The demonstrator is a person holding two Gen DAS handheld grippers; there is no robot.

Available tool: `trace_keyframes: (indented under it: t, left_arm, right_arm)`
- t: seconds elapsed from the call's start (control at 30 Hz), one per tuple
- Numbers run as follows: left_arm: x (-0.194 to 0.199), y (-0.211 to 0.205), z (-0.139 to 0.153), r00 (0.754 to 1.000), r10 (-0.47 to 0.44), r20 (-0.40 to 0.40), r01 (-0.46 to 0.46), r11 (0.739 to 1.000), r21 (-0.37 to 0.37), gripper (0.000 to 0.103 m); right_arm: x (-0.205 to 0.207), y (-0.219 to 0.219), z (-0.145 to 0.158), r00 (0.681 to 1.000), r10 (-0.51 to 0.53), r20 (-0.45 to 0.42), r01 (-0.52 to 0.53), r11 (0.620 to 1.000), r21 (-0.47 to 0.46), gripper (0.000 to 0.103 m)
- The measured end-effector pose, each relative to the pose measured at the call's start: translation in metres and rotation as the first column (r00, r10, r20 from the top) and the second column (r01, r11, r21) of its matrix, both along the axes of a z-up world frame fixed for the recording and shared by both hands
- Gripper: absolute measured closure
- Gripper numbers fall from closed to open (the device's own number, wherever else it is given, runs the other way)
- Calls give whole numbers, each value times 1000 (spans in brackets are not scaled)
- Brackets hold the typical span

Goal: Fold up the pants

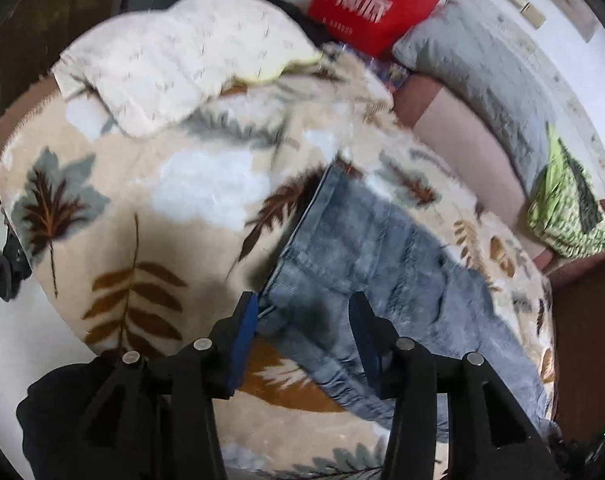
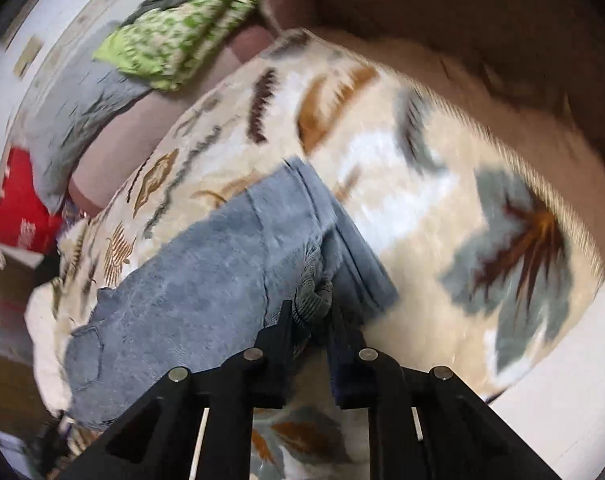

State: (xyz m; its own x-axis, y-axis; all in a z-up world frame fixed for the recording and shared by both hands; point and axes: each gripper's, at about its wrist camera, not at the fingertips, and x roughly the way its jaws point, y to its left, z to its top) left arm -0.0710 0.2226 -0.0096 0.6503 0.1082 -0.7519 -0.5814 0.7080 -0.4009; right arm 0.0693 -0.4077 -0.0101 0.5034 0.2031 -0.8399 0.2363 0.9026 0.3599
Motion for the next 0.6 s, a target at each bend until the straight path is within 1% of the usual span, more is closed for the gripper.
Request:
trace_keyframes:
  t: [0.1,0.17,0.2,0.23,0.3,0.33,0.37,0.4,0.43,0.47,0.5,0.53,0.57,0.6]
  left_arm:
    - [13,-15,12,997,-63,36,61,997,48,54]
    - [27,-26,11,992,-112,50,109,992,65,53]
    - [32,-29,8,991,-122,47,119,991,66,53]
    - [38,-32,5,992,-123,32,121,990,66,53]
    - [51,-38,-12,987,-161,-27,162,985,58,53]
    - [55,-39,-18,985,-165,-53,168,985,50,53]
    - [57,-40,-25,983,-169,-72,172,984,43,53]
    - [57,-41,-26,982,-174,-77,178,983,46,53]
    - [58,-42,-25,981,-179,-77,183,982,54,53]
    - [58,-43,-23,981,-182,-73,186,981,58,52]
    - [59,-44,-20,979,-190,-72,195,979,66,52]
    - [61,-46,-16,976,-204,-71,209,975,77,51]
    - [62,-48,-13,975,-213,-69,219,972,91,51]
    - [64,-49,-10,975,-213,-67,219,971,97,50]
  right_arm:
    - [20,11,29,997,45,58,-40,995,-89,88]
    - [29,20,58,989,77,125,-59,989,-136,89]
    - [29,25,71,983,90,159,-66,986,-151,89]
    - [28,31,90,972,108,210,-73,983,-168,89]
    - [18,35,107,949,119,293,-66,980,-186,88]
    - [10,35,105,947,108,304,-50,980,-195,88]
    - [7,30,93,953,96,286,-39,980,-197,88]
    - [5,23,73,968,77,238,-31,981,-191,88]
    - [7,10,42,987,43,156,-16,986,-167,88]
    - [11,-5,3,999,11,51,-4,990,-139,83]
    - [15,-14,-28,999,13,-49,-19,993,-119,79]
    - [16,-22,-48,993,7,-115,-18,995,-99,71]
    - [13,-27,-37,998,-12,-65,8,998,-66,69]
    - [10,-26,-24,1000,-15,-25,14,997,-76,68]
